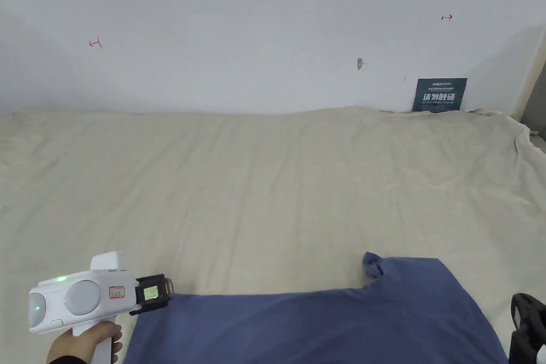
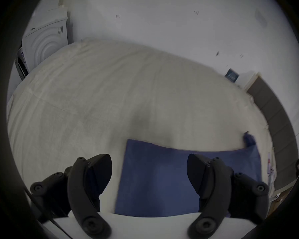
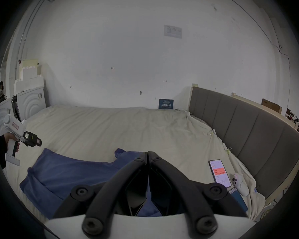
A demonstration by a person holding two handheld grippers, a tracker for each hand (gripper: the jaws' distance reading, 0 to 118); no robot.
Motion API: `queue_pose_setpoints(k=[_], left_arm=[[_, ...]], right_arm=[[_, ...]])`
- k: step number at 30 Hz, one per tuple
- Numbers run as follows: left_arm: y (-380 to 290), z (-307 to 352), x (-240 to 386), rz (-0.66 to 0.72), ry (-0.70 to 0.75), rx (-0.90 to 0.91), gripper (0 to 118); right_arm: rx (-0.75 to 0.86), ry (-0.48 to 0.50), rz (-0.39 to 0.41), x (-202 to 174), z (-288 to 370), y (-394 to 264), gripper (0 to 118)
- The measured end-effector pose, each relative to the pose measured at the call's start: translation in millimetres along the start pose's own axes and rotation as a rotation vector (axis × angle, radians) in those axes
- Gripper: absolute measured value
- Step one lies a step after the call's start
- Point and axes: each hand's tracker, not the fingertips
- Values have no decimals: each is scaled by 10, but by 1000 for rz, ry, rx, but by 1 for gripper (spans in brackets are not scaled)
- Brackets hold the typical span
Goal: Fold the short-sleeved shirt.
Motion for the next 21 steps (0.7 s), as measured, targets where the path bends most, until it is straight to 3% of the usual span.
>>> queue_pose_setpoints(k=[6, 9, 11, 12, 13, 14, 16, 18, 21], left_arm=[[91, -529, 4, 4, 68, -40, 91], [60, -687, 66, -11, 85, -65, 57], [-26, -663, 146, -59, 112, -61, 53], [-40, -628, 190, -95, 122, -44, 46], [-45, -598, 233, -123, 134, -47, 25], [-32, -658, 174, -173, 141, -40, 16], [-62, -628, 244, -241, 106, -37, 10], [-58, -611, 230, -255, 82, -39, 1], [-56, -396, 295, -247, 53, 38, 0]], right_arm=[[-44, -16, 6, 22, -297, -70, 0], [-61, -14, 11, -27, -365, -53, 0], [-78, -14, 11, -31, -416, -78, 0], [-86, -11, 10, -26, -437, -96, 0], [-96, -7, 9, -19, -468, -107, 0], [-108, -3, 6, -10, -510, -113, 0], [-134, 16, -10, 51, -644, -144, 0], [-179, 49, -87, 143, -822, -127, 0], [-236, 53, -147, 327, -1167, -109, 0]])
